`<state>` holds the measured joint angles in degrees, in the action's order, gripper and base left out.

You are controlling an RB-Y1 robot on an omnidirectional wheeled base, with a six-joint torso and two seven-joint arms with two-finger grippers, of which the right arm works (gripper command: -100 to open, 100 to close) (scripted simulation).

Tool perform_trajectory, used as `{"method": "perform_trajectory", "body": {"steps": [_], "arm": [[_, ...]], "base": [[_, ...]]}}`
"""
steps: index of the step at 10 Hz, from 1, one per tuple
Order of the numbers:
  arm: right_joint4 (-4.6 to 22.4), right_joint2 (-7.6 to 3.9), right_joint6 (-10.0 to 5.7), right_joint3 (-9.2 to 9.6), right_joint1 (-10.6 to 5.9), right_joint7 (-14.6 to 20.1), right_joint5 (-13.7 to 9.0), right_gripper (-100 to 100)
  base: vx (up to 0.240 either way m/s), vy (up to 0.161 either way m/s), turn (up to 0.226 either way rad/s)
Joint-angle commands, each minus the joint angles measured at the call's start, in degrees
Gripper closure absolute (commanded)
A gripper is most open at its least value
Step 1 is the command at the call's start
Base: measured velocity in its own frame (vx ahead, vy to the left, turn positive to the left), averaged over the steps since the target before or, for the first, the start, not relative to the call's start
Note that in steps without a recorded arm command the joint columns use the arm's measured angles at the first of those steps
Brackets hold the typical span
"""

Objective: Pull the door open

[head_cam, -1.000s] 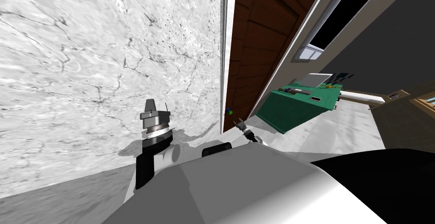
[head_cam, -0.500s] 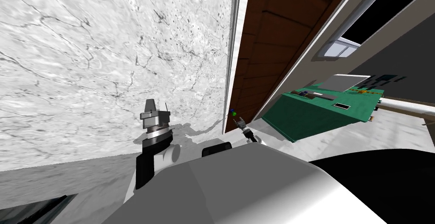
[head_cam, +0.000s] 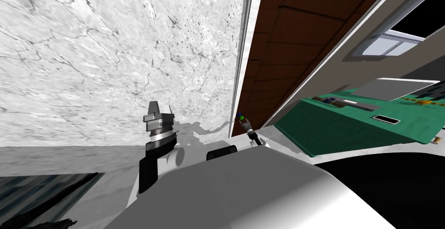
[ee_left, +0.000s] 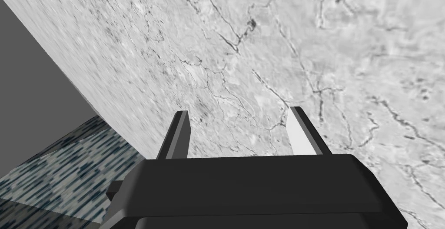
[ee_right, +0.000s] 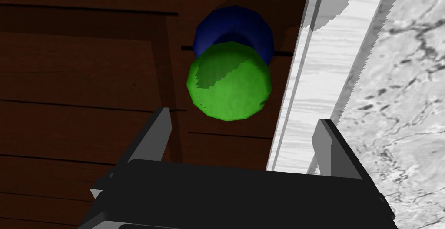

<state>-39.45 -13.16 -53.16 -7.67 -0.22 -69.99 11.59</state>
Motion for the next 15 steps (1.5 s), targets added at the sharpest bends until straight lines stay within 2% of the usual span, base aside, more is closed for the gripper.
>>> {"method": "perform_trajectory", "body": {"steps": [1,6,9,10,11,15], "arm": [[0.14,0.37,1.22,0.37,-0.51,-2.38,-2.86,-100],[0.75,1.33,4.10,1.32,-2.03,-8.35,-11.23,-100],[1.03,1.76,5.40,1.75,-2.71,-11.03,-14.83,-100],[1.11,1.62,4.98,1.64,-2.64,-10.30,-14.01,-100],[1.11,1.62,4.98,1.64,-2.64,-10.30,-14.01,100],[1.11,1.62,4.98,1.64,-2.64,-10.30,-14.01,100]], "base": [[-0.004,-0.070,0.170],[-0.012,-0.075,0.202],[-0.019,-0.053,0.160],[-0.009,-0.027,0.040],[0.002,0.004,-0.038],[0.002,0.004,-0.004]]}}
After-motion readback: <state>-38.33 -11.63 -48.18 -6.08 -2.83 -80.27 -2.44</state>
